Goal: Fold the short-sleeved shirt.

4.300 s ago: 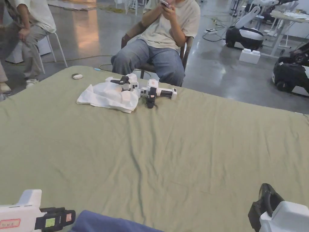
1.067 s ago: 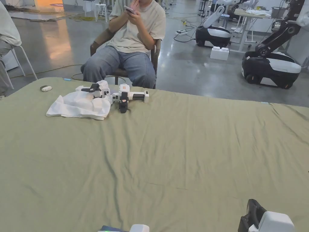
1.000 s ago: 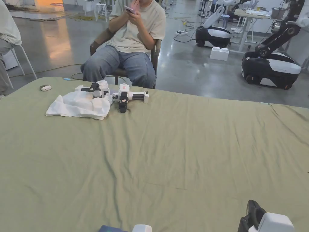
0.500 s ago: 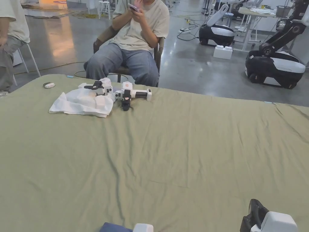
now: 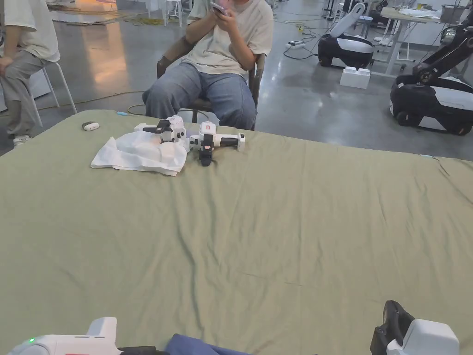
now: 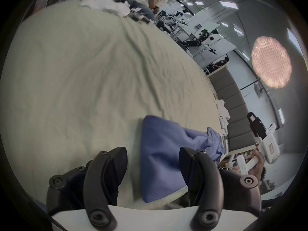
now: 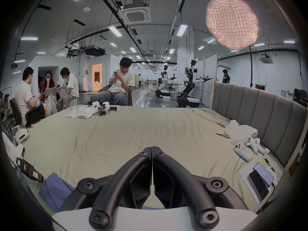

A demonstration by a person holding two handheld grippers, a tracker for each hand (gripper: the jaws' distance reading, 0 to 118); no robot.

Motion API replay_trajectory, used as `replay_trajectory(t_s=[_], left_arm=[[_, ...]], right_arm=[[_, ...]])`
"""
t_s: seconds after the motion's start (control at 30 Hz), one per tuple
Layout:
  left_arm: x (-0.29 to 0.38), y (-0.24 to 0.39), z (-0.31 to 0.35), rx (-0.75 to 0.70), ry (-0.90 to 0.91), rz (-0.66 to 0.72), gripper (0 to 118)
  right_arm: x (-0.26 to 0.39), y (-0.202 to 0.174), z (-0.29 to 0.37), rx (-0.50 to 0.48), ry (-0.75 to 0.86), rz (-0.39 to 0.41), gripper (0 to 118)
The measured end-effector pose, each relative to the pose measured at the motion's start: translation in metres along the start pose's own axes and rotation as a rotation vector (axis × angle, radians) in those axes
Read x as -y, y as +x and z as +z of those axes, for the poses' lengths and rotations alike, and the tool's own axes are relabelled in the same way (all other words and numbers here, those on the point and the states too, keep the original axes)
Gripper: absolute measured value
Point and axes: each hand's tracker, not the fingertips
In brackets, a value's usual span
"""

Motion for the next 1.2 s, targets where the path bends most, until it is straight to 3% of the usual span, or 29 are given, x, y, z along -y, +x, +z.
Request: replay_trajectory(t_s=[0.27,0.33,0.43,0.57,0.77,0.9,1.2], left_arm=[[0.004,-0.027,-0.032,0.278,-0.028,0.098,65],[0.006,-0.027,-0.041,0.288,-0.041,0.085,55],[0.007,-0.030,-0.049,0.266,-0.044,0.077,17],[0.011,-0.025,-0.039,0.317,0.009,0.043,9],[0.004,0.000,-0.005,0.352,0.079,0.014,6],[-0.014,0.022,0.034,0.276,0.129,-0.005,6],[-0.051,0.080,0.123,-0.107,0.251,-0.163,6]], right_arm=[[0.000,-0.001,0.002,0.005,-0.007,0.009,0],[-0.001,-0.001,0.002,0.006,-0.009,0.010,0],[-0.001,0.000,0.002,0.011,-0.009,0.010,0],[-0.002,0.000,0.002,0.015,-0.011,0.014,0],[-0.004,-0.001,0.002,0.012,-0.012,0.026,0],[-0.005,-0.003,-0.001,0.003,-0.013,0.034,0],[-0.007,-0.013,-0.008,-0.032,-0.009,0.036,0]])
